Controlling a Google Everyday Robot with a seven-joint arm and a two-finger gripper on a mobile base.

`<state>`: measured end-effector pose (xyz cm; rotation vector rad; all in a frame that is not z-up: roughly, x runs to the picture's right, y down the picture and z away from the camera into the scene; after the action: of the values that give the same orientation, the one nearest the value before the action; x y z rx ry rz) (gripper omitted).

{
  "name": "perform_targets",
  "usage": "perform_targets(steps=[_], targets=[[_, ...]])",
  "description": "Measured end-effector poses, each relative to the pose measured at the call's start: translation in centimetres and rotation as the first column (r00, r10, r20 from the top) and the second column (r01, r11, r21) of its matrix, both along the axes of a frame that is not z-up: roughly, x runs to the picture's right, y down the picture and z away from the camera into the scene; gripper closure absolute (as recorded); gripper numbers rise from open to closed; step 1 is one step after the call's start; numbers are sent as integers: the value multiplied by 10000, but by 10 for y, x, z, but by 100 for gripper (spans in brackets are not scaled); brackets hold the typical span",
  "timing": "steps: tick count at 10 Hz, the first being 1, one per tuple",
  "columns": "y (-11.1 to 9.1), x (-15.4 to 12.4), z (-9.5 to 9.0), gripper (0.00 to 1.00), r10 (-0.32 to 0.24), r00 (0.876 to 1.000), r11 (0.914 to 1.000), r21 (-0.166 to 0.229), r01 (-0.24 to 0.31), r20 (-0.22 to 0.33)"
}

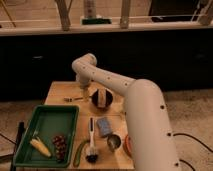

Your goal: Place fork in tray

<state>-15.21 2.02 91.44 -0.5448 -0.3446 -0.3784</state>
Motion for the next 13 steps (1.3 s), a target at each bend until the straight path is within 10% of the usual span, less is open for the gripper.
perform_targets(steps=[13], targets=[[55,-29,68,24,308,9990,9901,-1378,-261,321]])
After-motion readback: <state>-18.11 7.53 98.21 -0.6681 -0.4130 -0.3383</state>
